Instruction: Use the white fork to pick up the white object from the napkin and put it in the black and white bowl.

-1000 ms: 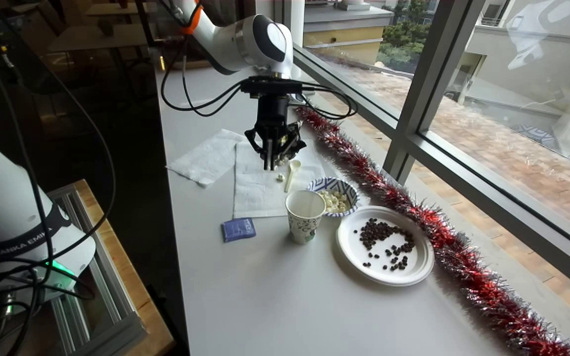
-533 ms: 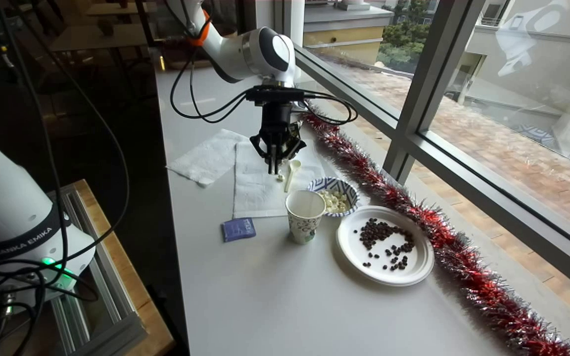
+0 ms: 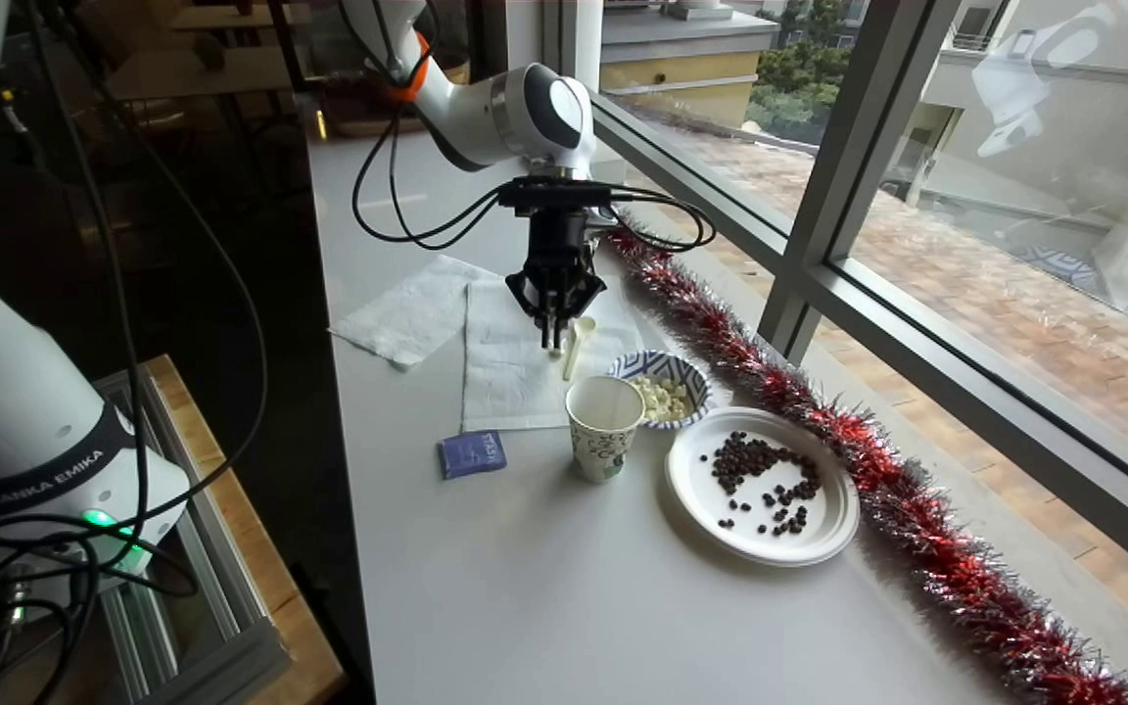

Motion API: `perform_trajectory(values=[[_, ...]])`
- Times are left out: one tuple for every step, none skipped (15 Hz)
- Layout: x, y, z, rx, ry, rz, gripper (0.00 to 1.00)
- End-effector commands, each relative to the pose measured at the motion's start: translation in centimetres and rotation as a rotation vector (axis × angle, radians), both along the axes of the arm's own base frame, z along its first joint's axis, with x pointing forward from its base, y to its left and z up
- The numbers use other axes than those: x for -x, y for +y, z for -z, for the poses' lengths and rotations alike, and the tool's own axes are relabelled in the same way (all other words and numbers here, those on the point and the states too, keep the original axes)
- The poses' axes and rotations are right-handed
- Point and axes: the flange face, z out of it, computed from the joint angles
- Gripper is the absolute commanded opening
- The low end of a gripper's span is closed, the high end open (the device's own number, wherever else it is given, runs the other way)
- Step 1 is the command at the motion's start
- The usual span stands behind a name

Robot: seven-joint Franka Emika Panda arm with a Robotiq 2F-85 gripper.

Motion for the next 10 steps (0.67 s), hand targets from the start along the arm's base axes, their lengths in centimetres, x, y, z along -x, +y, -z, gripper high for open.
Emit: perform_trajectory(values=[[-0.8, 0.1, 0.4, 0.029, 0.007, -0.004, 0.03], [-0.7, 0.1, 0.6, 0.031, 0.012, -0.004, 0.03], [-0.7, 0.1, 0.7, 0.034, 0.016, -0.004, 0.03], [-0.6, 0.2, 0.9, 0.039, 0.022, -0.003, 0.03], [-0.6, 0.2, 1.0, 0.040, 0.027, -0.003, 0.03], [-0.5, 0.3, 1.0, 0.044, 0.032, -0.003, 0.03], [-0.5, 0.3, 1.2, 0.047, 0.037, -0.004, 0.03], [-0.4, 0.4, 1.3, 0.049, 0.042, -0.003, 0.03], [-0.4, 0.4, 1.4, 0.051, 0.047, -0.004, 0.03], [-0.3, 0.5, 1.5, 0.053, 0.052, -0.003, 0.03]])
